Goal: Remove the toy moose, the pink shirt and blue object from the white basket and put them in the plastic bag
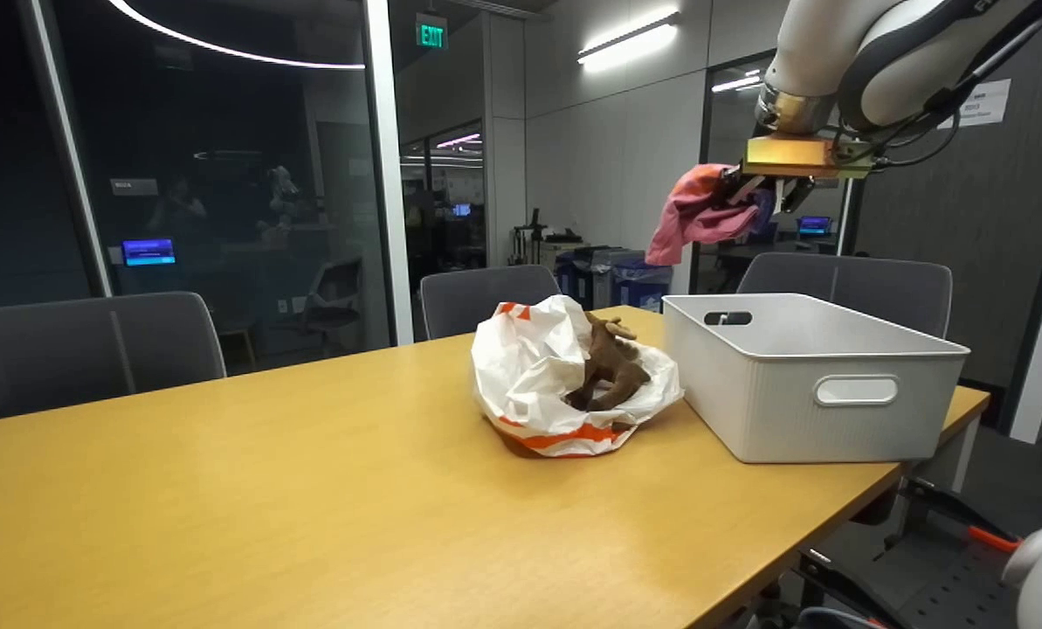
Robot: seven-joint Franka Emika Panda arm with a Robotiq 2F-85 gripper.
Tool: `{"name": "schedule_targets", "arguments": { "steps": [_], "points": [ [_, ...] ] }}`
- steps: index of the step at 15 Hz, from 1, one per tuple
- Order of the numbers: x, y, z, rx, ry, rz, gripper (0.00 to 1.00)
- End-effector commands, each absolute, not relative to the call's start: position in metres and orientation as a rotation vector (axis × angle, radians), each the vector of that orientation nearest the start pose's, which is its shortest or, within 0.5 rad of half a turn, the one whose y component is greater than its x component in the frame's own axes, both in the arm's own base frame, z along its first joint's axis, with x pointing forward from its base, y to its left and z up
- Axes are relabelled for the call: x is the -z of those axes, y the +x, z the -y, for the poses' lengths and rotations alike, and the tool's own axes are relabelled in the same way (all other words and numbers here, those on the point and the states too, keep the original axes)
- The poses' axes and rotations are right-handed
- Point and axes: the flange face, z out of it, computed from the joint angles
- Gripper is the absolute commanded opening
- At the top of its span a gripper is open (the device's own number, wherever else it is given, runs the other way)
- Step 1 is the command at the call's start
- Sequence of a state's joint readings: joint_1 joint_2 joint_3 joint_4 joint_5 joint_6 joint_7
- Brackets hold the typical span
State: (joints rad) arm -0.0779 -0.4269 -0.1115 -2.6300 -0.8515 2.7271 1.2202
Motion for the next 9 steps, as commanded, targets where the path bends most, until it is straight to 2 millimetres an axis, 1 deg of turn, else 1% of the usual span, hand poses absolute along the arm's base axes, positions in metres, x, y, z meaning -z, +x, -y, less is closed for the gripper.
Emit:
{"name": "schedule_targets", "arguments": {
  "steps": [1,2,4,5,7,9],
  "points": [
    [-0.415,0.398,0.003,1.042,-3.022,-0.814,0.00],
    [-0.410,0.387,-0.014,1.032,-3.061,-0.750,0.00],
    [-0.395,0.372,-0.043,1.067,-3.115,-0.608,0.00],
    [-0.397,0.384,-0.062,1.096,-3.132,-0.528,0.00],
    [-0.393,0.373,-0.092,1.177,-3.142,-0.360,0.00],
    [-0.384,0.363,-0.122,1.264,-3.155,-0.262,0.01]
  ]
}}
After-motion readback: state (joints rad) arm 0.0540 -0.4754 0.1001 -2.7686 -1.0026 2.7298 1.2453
